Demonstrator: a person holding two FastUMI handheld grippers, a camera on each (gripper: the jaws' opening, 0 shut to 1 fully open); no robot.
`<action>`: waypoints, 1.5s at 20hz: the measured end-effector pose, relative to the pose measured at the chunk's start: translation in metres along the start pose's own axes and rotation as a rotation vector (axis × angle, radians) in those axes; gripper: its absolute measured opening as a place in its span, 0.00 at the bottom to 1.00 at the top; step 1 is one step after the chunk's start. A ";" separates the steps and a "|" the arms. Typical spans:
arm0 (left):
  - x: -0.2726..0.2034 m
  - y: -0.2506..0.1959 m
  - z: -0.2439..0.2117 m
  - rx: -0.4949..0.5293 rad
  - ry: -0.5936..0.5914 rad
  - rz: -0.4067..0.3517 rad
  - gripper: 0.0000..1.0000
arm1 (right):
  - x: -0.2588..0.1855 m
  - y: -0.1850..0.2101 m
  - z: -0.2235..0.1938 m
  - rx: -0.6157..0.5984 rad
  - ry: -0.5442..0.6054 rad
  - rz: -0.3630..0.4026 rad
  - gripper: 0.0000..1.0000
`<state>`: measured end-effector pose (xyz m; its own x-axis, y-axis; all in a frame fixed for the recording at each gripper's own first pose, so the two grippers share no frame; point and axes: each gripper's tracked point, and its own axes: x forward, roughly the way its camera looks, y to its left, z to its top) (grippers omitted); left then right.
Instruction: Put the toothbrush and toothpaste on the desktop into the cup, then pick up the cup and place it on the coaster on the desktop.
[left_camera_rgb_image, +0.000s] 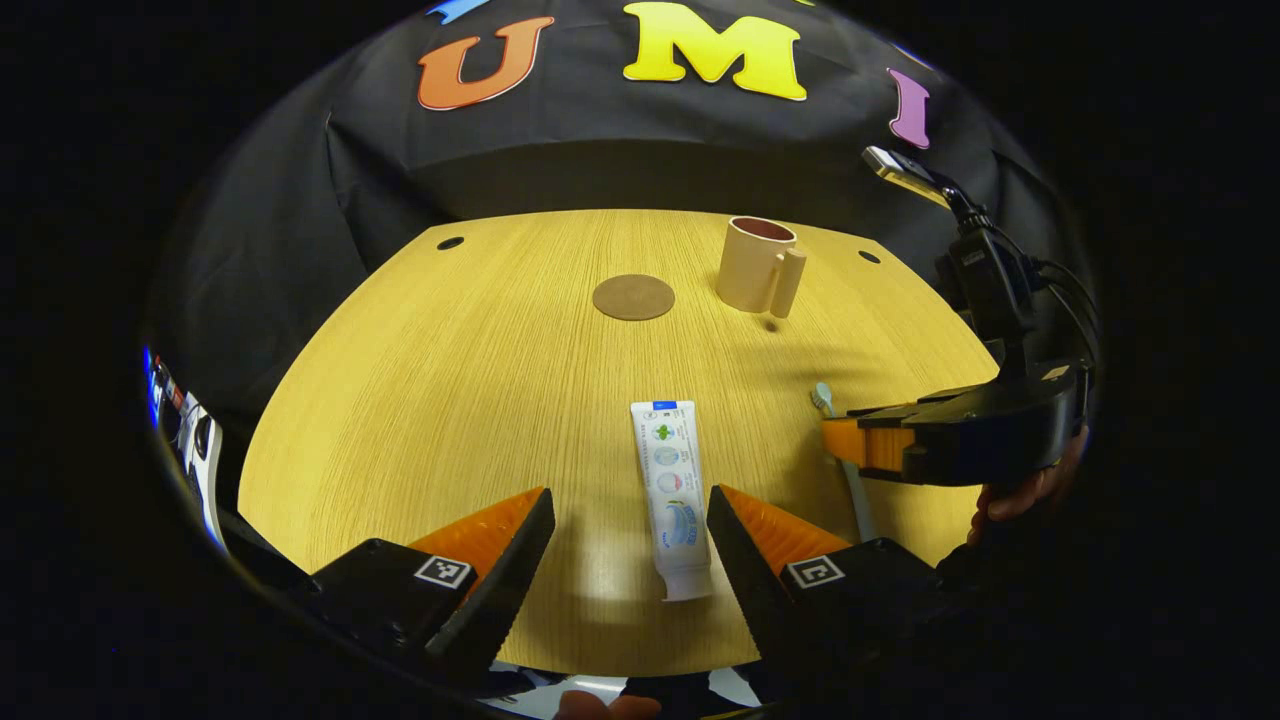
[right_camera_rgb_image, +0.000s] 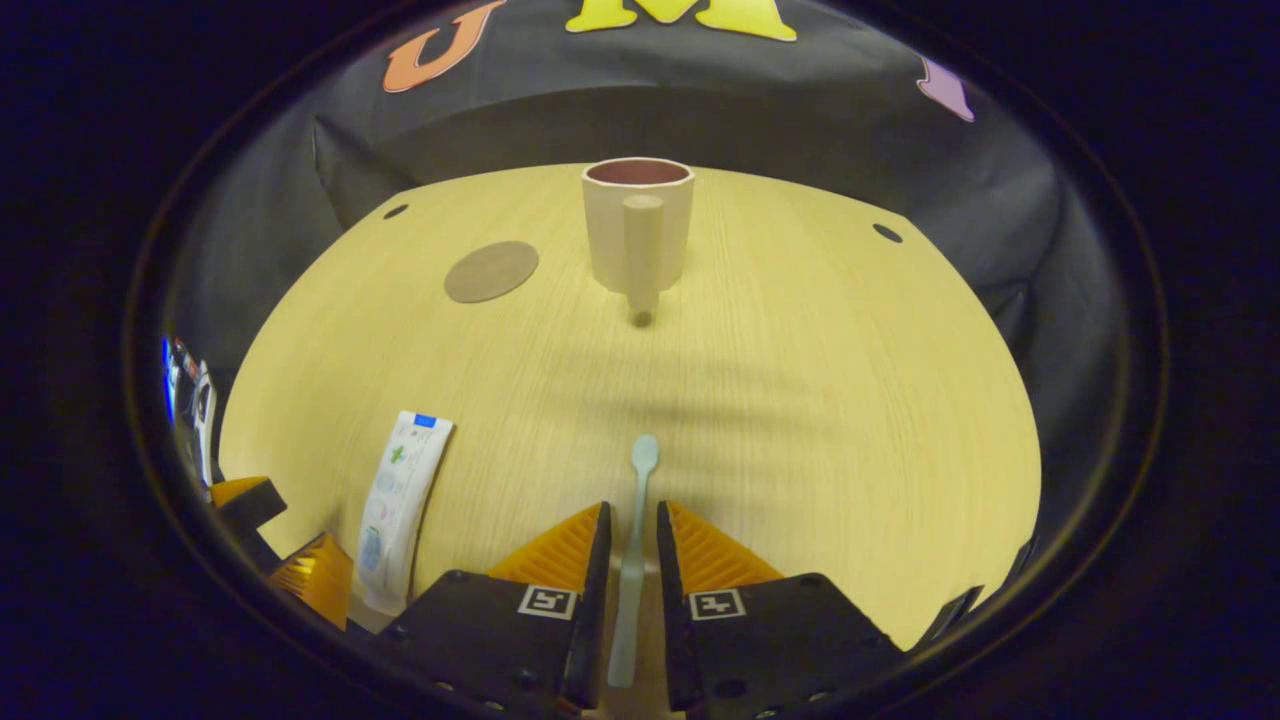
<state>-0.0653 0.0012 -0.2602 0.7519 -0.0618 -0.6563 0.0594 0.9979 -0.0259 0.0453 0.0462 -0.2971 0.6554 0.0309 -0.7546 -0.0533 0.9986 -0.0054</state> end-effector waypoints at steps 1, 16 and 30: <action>0.000 0.000 0.000 0.001 0.001 -0.001 0.98 | -0.001 -0.002 -0.002 0.000 0.002 -0.009 0.26; 0.015 -0.023 -0.019 -0.006 0.057 -0.037 0.98 | -0.013 -0.001 0.014 0.059 -0.025 0.042 0.00; 0.034 -0.029 -0.028 0.003 0.071 -0.024 0.65 | -0.049 -0.020 0.034 0.097 -0.108 0.052 0.00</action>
<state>-0.0592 -0.0295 -0.3028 0.7021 -0.0844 -0.7070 0.0793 0.9960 -0.0401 0.0400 0.0264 -0.2382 0.7312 0.0820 -0.6772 -0.0201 0.9949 0.0989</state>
